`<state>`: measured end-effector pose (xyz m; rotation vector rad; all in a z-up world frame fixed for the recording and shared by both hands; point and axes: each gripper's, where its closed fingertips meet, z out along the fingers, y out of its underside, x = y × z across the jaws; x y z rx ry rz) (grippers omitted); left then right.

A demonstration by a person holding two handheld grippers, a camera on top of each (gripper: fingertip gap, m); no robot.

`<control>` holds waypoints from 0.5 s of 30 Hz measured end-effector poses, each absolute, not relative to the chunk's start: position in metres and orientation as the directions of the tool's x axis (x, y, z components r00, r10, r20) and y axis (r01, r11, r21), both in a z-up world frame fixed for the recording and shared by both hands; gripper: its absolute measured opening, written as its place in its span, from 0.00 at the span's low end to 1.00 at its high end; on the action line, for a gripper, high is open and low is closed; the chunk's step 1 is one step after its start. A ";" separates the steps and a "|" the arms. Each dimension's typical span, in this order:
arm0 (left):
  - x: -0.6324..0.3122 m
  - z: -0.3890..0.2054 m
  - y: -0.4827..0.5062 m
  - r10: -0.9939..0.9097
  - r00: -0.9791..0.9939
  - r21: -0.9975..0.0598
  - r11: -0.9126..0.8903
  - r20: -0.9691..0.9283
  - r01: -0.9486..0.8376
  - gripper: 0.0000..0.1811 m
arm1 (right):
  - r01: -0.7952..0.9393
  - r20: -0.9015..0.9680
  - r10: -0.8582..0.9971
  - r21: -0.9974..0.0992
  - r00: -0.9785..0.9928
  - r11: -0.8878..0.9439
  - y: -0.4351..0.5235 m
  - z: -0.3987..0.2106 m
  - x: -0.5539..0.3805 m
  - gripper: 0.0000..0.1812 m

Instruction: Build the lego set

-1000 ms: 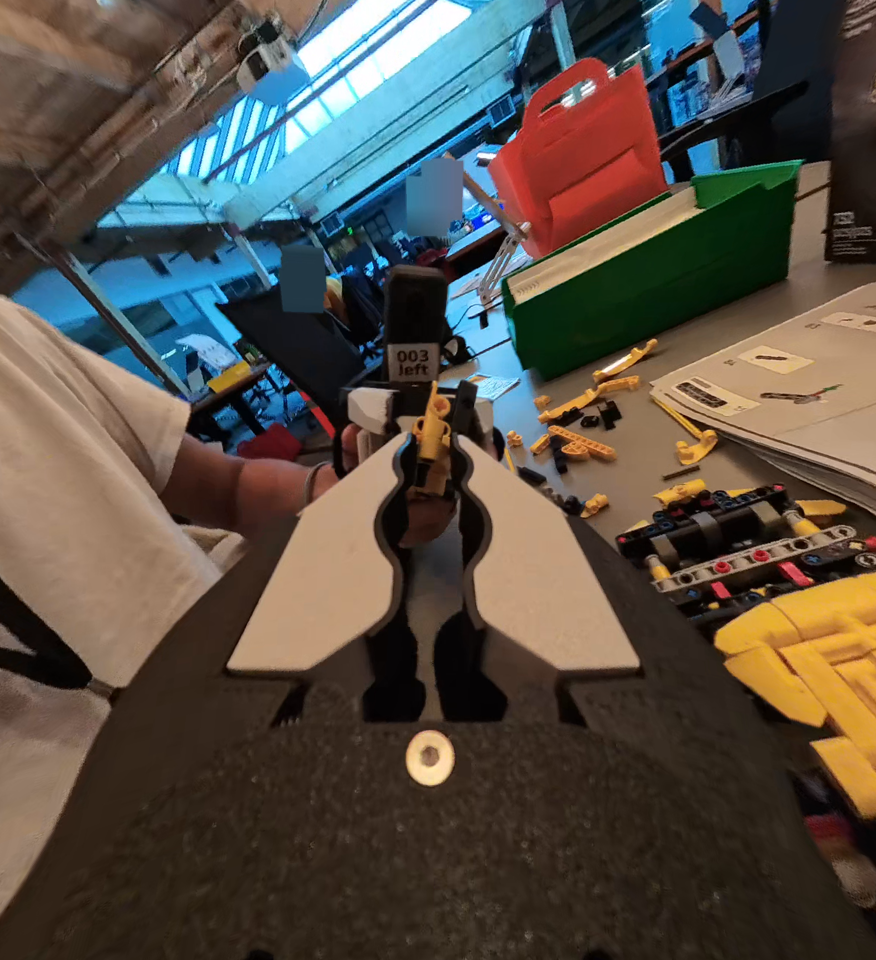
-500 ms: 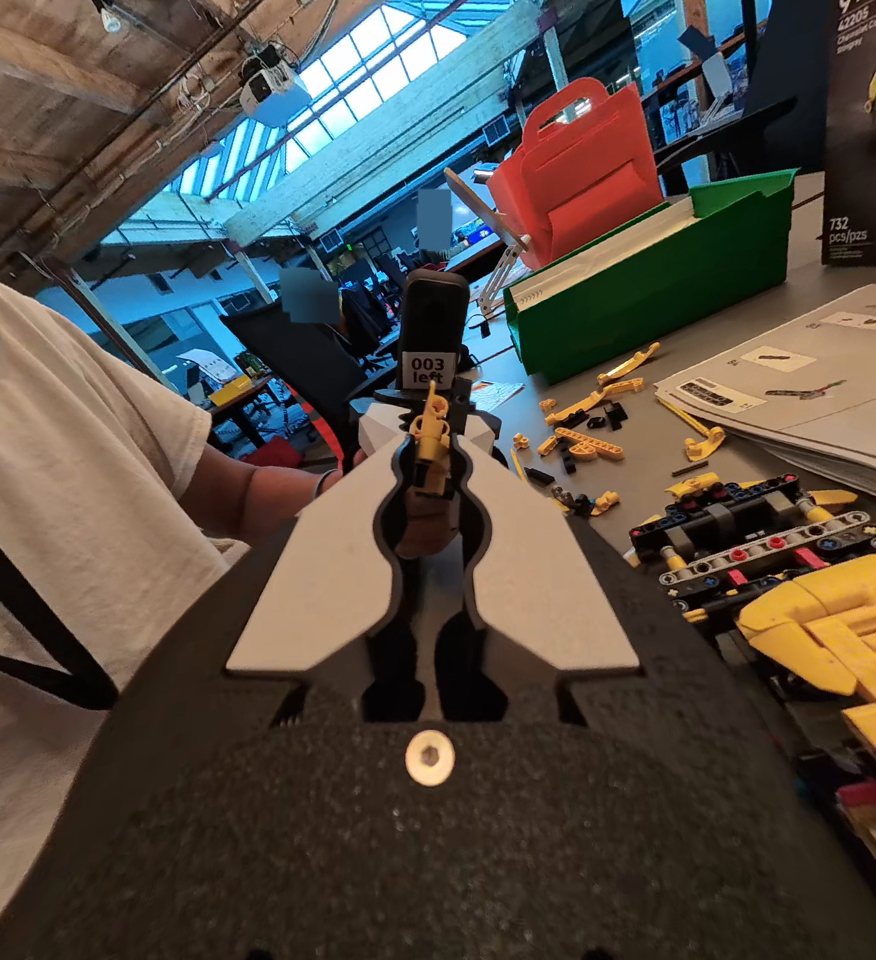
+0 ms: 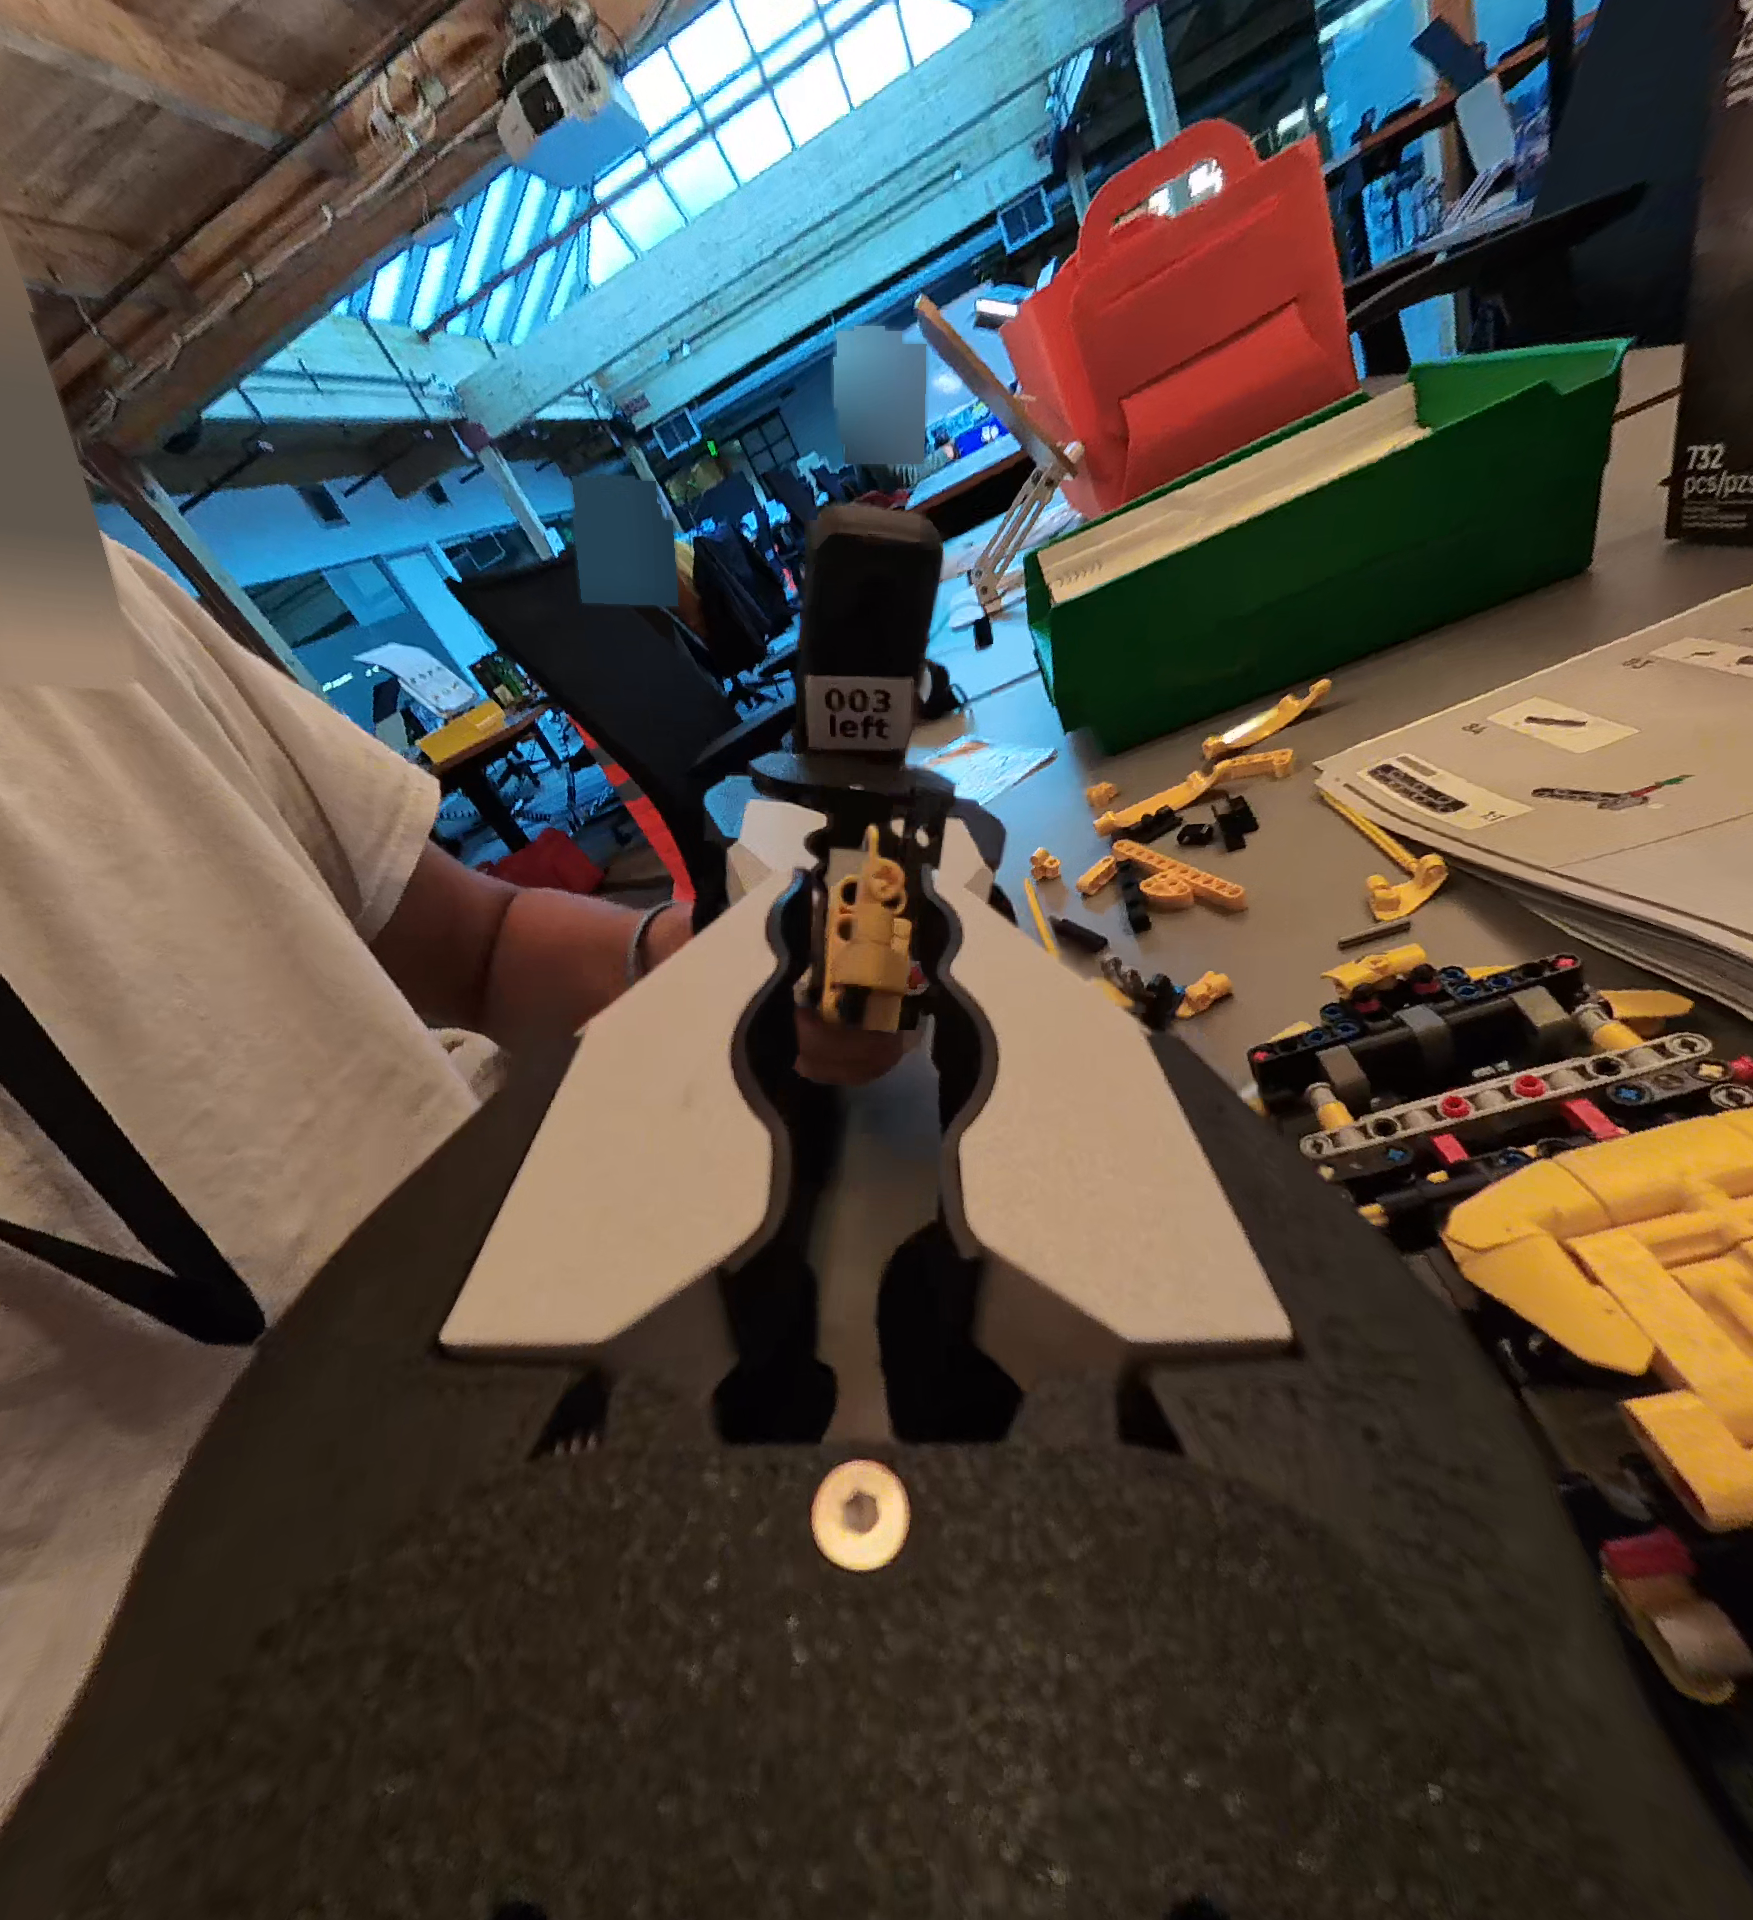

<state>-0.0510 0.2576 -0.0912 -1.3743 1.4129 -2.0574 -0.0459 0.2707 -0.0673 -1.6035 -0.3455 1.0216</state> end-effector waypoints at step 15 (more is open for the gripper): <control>-0.058 -0.095 0.235 -0.724 -0.573 -0.924 -0.293 0.383 -0.247 0.13 | -0.267 -0.568 0.749 -0.823 0.342 -0.502 0.247 -0.075 -0.064 0.03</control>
